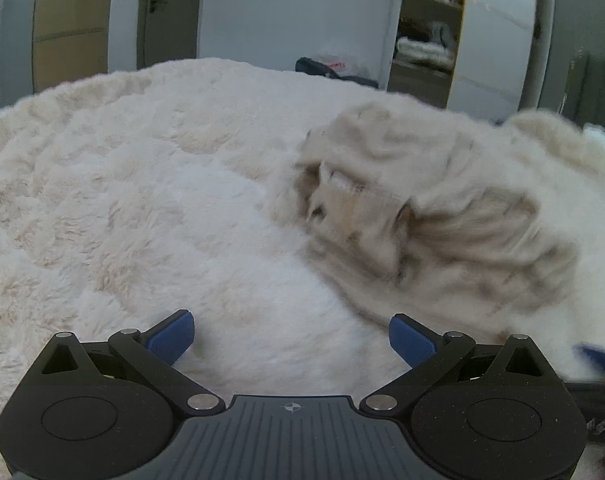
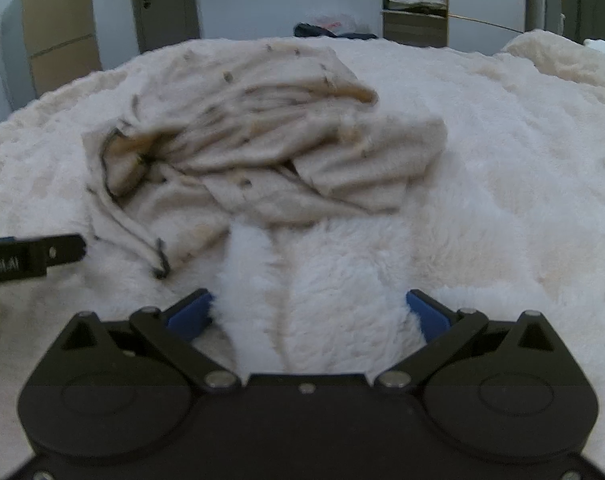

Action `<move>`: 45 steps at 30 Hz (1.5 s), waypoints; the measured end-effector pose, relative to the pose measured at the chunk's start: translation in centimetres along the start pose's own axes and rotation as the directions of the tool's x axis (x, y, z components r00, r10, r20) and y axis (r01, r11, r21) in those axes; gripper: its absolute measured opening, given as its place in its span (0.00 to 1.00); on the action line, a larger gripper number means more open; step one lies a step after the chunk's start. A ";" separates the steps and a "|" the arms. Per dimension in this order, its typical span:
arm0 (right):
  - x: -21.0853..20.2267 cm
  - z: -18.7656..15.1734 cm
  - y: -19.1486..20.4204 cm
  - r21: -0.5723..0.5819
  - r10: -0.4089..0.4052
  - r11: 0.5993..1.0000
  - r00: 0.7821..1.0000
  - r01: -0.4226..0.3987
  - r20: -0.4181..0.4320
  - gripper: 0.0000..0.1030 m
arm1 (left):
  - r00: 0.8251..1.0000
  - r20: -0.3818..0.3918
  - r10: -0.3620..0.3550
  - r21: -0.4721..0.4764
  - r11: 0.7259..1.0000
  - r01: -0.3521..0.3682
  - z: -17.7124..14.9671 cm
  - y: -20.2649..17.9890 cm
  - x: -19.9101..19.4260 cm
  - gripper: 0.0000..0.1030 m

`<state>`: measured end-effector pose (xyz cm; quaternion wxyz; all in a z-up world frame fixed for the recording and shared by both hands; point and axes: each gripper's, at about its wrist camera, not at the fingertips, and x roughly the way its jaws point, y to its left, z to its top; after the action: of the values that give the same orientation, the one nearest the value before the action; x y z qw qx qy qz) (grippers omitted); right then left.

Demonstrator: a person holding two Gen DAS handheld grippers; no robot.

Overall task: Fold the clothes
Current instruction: 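Grasp the beige garment with the left gripper and lift it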

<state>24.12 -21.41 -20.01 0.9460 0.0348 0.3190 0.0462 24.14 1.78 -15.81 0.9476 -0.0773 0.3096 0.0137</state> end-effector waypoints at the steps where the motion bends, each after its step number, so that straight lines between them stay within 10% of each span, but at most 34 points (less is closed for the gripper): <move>1: -0.9 0.7 0.1 0.004 -0.008 1.000 1.000 0.008 0.010 1.00 | 1.000 0.016 -0.001 -0.002 1.000 0.001 0.9 -0.2 -0.8 1.00; 7: -5.2 4.9 -2.0 0.107 -0.001 0.994 0.998 0.008 -0.070 1.00 | 0.994 0.106 -0.025 0.142 0.990 0.010 7.8 -3.2 -4.0 1.00; 15: -8.9 6.3 -8.4 0.314 0.079 0.945 0.995 -0.095 0.065 1.00 | 0.995 -0.023 0.096 0.408 0.909 -0.078 12.6 -7.6 1.0 1.00; 18: -8.4 6.4 -9.8 0.361 0.082 0.928 0.995 -0.097 0.056 1.00 | 0.979 -0.169 0.111 0.345 0.938 -0.047 12.5 -7.1 4.9 1.00; 29: -7.8 7.1 -10.0 0.320 0.080 0.943 0.996 -0.091 0.046 0.98 | 0.952 -0.286 0.106 0.213 0.976 -0.044 12.9 -6.9 10.3 0.98; 32: -8.0 7.1 -9.8 0.307 0.083 0.946 0.994 -0.099 0.064 0.97 | 0.948 -0.311 0.072 0.184 0.983 -0.014 12.6 -7.1 11.0 0.68; 36: -8.1 7.2 -9.2 0.266 0.067 0.960 0.995 -0.083 0.070 0.97 | 0.959 -0.282 0.004 0.132 0.991 0.034 13.0 -7.4 10.1 0.03; 45: -8.2 7.0 -9.3 0.286 0.076 0.954 0.995 -0.092 0.068 0.97 | 0.998 -0.032 -0.049 0.033 0.998 0.050 17.9 -5.1 3.1 0.03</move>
<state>22.52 -31.76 -10.39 0.9365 0.1875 0.2940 0.0382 37.51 -0.51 -2.66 0.9439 -0.0692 0.3224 -0.0161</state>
